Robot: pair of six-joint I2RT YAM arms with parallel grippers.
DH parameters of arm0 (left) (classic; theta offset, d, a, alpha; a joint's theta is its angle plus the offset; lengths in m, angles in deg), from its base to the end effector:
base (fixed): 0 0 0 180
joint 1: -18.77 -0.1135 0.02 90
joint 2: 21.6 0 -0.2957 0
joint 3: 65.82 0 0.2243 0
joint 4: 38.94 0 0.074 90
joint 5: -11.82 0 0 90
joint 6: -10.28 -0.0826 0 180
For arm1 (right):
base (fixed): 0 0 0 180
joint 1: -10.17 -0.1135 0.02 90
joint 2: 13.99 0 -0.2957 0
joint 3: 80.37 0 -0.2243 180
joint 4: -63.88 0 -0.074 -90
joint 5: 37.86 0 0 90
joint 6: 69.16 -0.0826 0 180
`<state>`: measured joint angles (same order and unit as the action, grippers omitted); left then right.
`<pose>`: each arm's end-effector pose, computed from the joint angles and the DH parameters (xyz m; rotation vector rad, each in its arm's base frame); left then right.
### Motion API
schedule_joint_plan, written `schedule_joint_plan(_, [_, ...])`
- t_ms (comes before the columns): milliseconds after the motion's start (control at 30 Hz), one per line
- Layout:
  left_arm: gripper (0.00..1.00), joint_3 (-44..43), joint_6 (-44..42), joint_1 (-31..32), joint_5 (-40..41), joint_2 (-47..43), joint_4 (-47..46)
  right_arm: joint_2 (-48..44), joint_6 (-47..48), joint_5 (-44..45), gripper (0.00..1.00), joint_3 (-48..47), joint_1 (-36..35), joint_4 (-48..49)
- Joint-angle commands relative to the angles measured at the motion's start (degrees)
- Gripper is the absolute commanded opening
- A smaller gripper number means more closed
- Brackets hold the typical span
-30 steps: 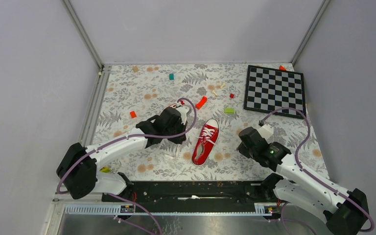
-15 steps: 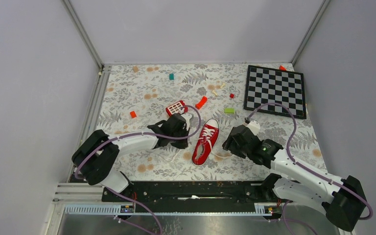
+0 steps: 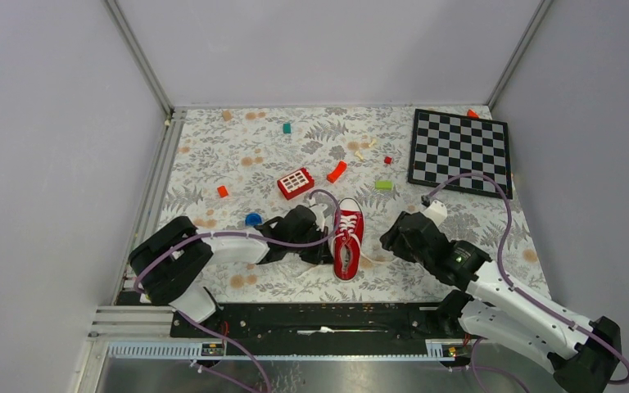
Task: Tie the shoes
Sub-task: Wrap the shoelace around the shoelace.
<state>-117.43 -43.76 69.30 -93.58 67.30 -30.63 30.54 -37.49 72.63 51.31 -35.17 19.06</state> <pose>0.1739 -0.2457 0.1635 0.4687 2.5429 -0.9761 0.1240 0.0844 0.2363 0.4459 2.2516 0.5636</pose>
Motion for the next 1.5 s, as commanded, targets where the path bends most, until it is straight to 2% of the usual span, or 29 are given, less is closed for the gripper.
schedule_joint_plan(0, [0.0, -1.7, 4.6, 1.4, -4.6, 0.8, -7.0, -1.3, 4.2, 2.1, 0.48, 0.5, -0.1, -2.2])
schedule_joint_plan(100, [0.0, -2.7, 4.2, 1.7, -4.5, -0.5, -4.6, -0.1, 12.5, -2.2, 0.46, 0.1, -0.1, 0.4])
schedule_joint_plan(233, [0.0, -5.2, -0.3, 1.5, 1.0, -4.2, 3.6, 5.6, 23.6, -8.4, 0.47, -2.3, -0.1, 1.3])
schedule_joint_plan(367, [0.0, -8.0, -4.7, 0.9, 3.8, -6.6, 8.6, 11.4, 29.4, -13.1, 0.5, -4.4, 0.0, 2.1])
schedule_joint_plan(533, [0.0, -10.1, -8.4, -1.1, 5.5, -6.4, 12.0, 15.0, 28.9, -19.7, 0.51, -6.7, 0.0, 5.0])
schedule_joint_plan(733, [0.0, -9.8, -8.6, -3.4, 3.6, -5.8, 9.6, 16.5, 28.1, -19.5, 0.51, -9.1, 0.1, 10.6])
schedule_joint_plan(833, [0.0, -10.4, -8.5, -3.6, 1.8, -4.4, 7.7, 18.4, 28.5, -19.8, 0.47, -11.6, 1.6, 11.6])
schedule_joint_plan(933, [0.0, -10.4, -8.0, -3.6, 0.5, -3.7, 4.2, 18.9, 30.1, -25.5, 0.38, -10.2, 3.8, 18.1])
schedule_joint_plan(1267, [0.0, -13.0, -8.6, -4.1, 1.0, -1.8, 3.6, 24.5, 36.8, -31.4, 0.46, -12.5, 6.3, 23.3])
schedule_joint_plan(1467, [0.0, -13.1, -8.6, -4.3, 0.9, -1.4, 2.8, 28.5, 35.9, -33.0, 0.47, -14.2, 6.9, 26.0])
